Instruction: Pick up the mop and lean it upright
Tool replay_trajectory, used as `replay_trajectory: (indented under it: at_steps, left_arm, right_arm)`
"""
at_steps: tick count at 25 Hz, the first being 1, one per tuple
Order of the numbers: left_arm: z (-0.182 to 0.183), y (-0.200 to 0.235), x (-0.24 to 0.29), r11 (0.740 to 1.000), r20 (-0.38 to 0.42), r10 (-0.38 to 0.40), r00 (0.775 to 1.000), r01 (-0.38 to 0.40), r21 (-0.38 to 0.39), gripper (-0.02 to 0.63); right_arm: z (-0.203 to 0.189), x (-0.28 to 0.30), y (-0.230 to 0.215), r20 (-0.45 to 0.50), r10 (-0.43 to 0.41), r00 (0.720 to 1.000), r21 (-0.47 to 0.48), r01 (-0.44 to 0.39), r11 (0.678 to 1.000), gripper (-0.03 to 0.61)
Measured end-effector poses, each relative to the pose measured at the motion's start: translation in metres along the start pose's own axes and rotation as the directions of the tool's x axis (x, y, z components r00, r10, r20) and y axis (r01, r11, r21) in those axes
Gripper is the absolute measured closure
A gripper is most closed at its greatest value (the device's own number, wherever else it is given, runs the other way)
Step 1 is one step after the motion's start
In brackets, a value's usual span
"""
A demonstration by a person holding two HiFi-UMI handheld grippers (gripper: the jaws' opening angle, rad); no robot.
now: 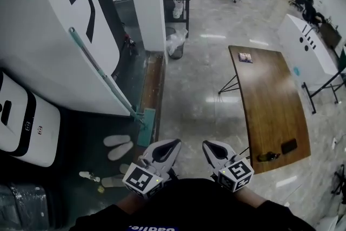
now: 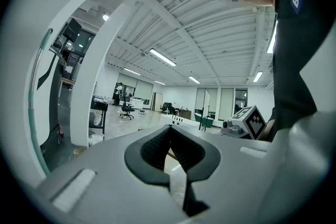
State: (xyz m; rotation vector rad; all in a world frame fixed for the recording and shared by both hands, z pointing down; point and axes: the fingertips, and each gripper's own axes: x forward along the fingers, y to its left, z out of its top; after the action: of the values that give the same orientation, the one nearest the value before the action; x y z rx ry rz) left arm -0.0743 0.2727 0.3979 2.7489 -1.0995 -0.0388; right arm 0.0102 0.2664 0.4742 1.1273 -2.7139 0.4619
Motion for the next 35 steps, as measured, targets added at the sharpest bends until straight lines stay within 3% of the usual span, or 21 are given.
replay_trajectory:
  at_steps: [7,18,27,35]
  left_arm:
    - [0.004,0.068,-0.012,1.000,0.020,0.004,1.000,-0.003,-0.030,0.572]
    - [0.011,0.115,0.013,0.999,0.011,0.035,0.999,-0.034,-0.032,0.563]
    - [0.036,0.153,0.084,0.989,-0.001,0.144,0.990,-0.144,0.009,0.537]
    - [0.044,0.192,0.142,0.956,-0.033,0.291,0.956,-0.290,0.041,0.497]
  right_arm:
    - [0.020,0.056,0.010,-0.011,-0.019,1.000,-0.029,0.018,0.999,0.574]
    - [0.035,0.106,-0.017,-0.032,0.016,0.999,-0.024,-0.017,1.000,0.574]
    - [0.076,0.146,-0.092,0.002,0.112,0.994,-0.041,-0.112,0.993,0.574]
    - [0.086,0.168,-0.165,-0.010,0.194,0.981,-0.002,-0.194,0.981,0.574]
